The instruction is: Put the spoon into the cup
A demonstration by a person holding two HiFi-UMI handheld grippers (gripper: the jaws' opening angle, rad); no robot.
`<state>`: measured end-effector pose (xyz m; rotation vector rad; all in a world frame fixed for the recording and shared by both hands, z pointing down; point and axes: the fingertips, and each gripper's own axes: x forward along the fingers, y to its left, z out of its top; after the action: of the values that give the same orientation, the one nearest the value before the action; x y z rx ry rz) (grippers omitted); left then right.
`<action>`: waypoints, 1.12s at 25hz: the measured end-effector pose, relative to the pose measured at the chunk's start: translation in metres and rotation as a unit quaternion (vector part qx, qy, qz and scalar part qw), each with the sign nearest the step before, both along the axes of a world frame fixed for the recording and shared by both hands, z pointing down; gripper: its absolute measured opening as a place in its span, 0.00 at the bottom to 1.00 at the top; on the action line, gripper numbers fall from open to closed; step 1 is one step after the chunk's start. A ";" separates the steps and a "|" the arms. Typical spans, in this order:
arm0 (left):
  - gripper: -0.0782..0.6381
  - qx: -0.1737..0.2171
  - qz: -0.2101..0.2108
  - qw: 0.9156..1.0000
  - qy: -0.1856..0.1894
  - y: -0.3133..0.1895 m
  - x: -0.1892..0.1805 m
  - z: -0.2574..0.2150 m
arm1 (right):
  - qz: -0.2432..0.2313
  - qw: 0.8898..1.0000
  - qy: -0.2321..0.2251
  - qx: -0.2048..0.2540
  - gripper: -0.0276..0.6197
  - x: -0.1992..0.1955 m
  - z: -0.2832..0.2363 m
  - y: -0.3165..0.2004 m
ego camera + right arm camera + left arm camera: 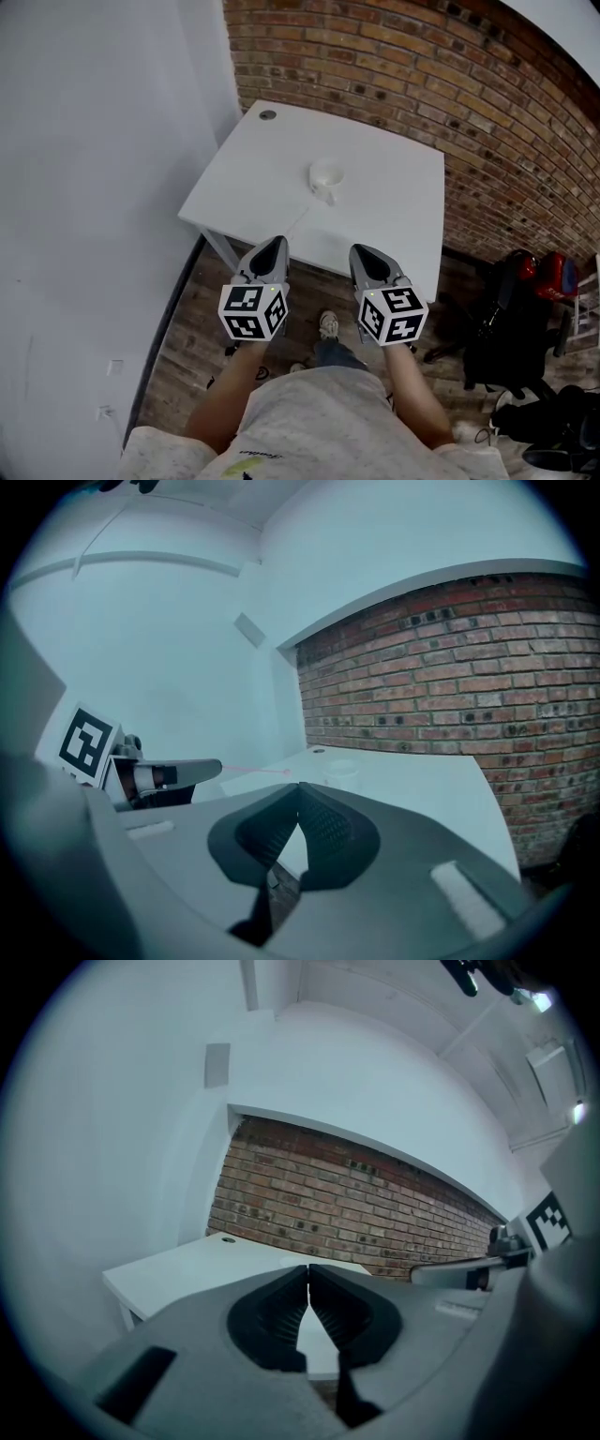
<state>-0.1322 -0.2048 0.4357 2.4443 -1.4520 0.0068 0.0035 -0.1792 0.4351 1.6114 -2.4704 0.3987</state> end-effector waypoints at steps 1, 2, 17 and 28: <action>0.12 0.000 0.000 1.000 -0.003 -0.006 0.002 0.001 | 0.000 1.000 -0.002 0.001 0.05 0.002 0.001 -0.006; 0.12 -0.001 0.000 1.000 -0.005 -0.012 0.004 0.002 | 0.000 1.000 -0.004 0.001 0.05 0.004 0.002 -0.012; 0.12 -0.017 0.009 0.999 -0.034 -0.120 0.043 0.010 | -0.007 1.000 -0.020 -0.006 0.05 0.033 0.008 -0.123; 0.12 -0.056 0.011 0.997 -0.056 -0.169 0.065 0.041 | -0.020 0.999 -0.022 -0.018 0.05 0.045 0.017 -0.178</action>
<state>-0.0675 -0.3737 0.4766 2.4038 -1.4285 0.2273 0.0483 -0.3577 0.4519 1.5538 -2.5076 0.4757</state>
